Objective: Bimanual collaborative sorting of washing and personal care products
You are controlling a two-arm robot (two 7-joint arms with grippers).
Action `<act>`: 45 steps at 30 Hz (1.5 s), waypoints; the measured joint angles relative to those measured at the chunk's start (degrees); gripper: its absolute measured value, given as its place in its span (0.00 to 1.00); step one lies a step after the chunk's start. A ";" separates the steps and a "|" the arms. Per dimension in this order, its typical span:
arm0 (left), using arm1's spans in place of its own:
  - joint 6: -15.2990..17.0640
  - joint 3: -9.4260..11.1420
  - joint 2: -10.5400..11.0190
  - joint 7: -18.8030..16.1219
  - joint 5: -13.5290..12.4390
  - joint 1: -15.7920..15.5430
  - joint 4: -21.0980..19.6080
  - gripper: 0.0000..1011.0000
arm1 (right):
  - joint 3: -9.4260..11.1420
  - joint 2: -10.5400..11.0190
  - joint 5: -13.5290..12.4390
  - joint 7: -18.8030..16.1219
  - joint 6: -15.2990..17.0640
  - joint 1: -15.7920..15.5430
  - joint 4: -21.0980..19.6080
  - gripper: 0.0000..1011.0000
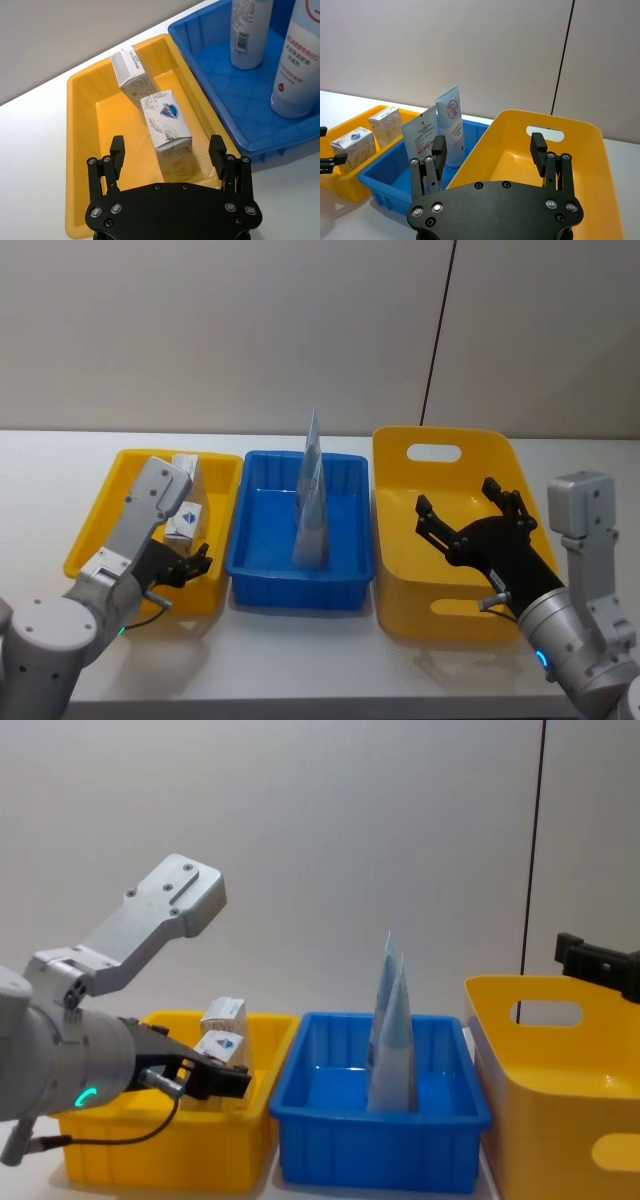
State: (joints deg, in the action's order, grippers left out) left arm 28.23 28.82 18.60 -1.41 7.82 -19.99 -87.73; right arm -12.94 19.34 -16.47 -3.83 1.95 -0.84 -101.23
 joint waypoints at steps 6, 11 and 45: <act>-0.35 -0.34 -1.42 -0.55 -0.18 -0.80 2.17 0.99 | 0.00 0.00 0.00 0.00 0.00 0.00 0.00 0.99; -0.92 -0.77 -2.56 -0.65 -0.06 -1.35 3.89 0.99 | 0.00 0.00 0.00 0.00 0.00 0.00 0.00 0.99; -3.21 -2.29 -7.07 -1.77 -0.52 -4.91 11.66 0.67 | 0.00 0.00 0.00 0.00 0.00 0.00 0.00 0.99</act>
State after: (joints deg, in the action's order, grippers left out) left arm 25.01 26.53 11.53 -3.18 7.30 -24.90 -76.07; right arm -12.94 19.33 -16.46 -3.82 1.95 -0.84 -101.23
